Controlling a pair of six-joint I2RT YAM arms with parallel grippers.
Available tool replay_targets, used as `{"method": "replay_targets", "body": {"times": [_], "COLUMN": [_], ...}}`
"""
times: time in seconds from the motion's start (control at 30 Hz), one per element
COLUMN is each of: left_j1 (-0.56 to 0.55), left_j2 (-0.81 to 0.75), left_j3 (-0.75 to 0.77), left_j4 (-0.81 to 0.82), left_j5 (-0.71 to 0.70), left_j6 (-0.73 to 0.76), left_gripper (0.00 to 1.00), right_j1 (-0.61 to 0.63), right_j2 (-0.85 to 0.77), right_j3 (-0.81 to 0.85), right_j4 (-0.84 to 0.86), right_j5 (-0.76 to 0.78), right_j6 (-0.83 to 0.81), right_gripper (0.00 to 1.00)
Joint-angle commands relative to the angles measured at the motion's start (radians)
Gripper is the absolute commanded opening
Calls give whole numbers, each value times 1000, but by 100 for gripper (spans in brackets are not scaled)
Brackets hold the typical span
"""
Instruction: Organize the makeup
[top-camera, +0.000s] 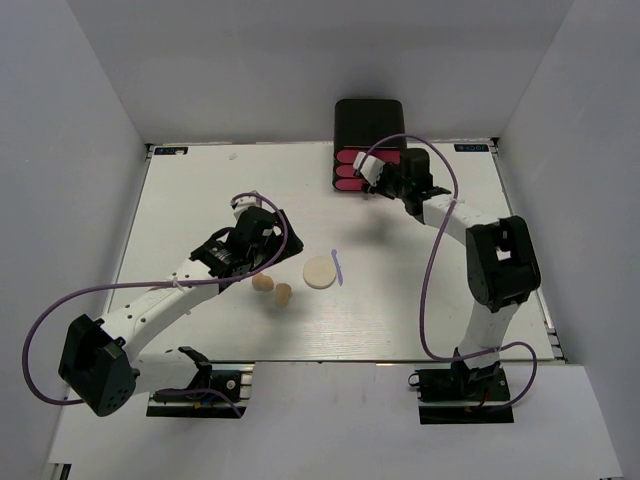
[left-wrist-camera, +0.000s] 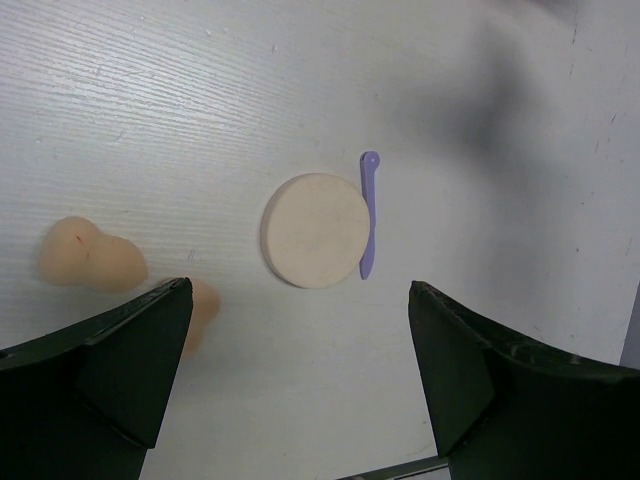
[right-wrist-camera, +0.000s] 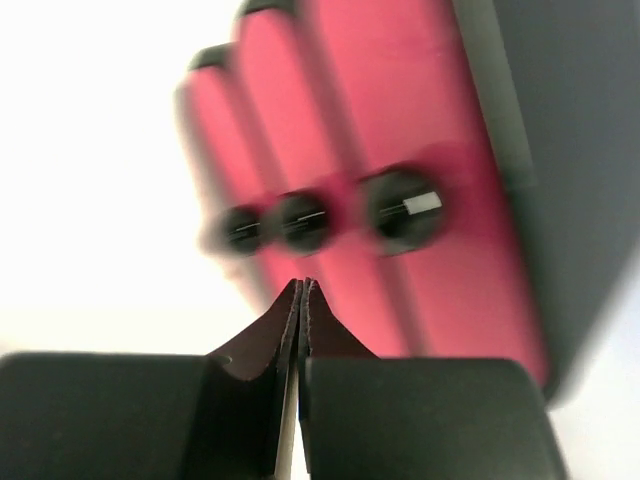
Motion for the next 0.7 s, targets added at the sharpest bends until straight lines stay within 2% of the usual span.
{"method": "replay_targets", "body": {"times": [0.0,0.2,0.23,0.3,0.43,0.53,0.6,0.63,0.67], "left_j1": [5,5,5,5,5,5,5,5,5], "left_j2": [-19,-11,-7,13,116,180,252,277,327], "left_j3": [9,-3,-8,-17,15,43,55,56,53], "left_j4": [16,73,94,168,293,407,477,593,649], "left_j5": [5,39,50,86,148,198,202,205,205], "left_j6": [3,17,35,64,109,127,127,129,129], "left_gripper": [98,98,98,98,97,95,91,88,79], "right_j1": [-3,-33,-41,-56,-95,-114,-125,-133,-144], "right_j2": [-100,-197,-218,-231,-203,-186,-186,-185,-185], "right_j3": [-39,-81,-90,-105,-72,-61,-69,-69,-70], "right_j4": [-66,-135,-138,-147,-210,-241,-223,-223,-224], "right_j5": [-102,-172,-182,-200,-237,-260,-269,-274,-277], "right_j6": [85,291,375,458,696,794,863,873,889], "right_gripper": [0,18,27,36,40,41,41,42,42]}}
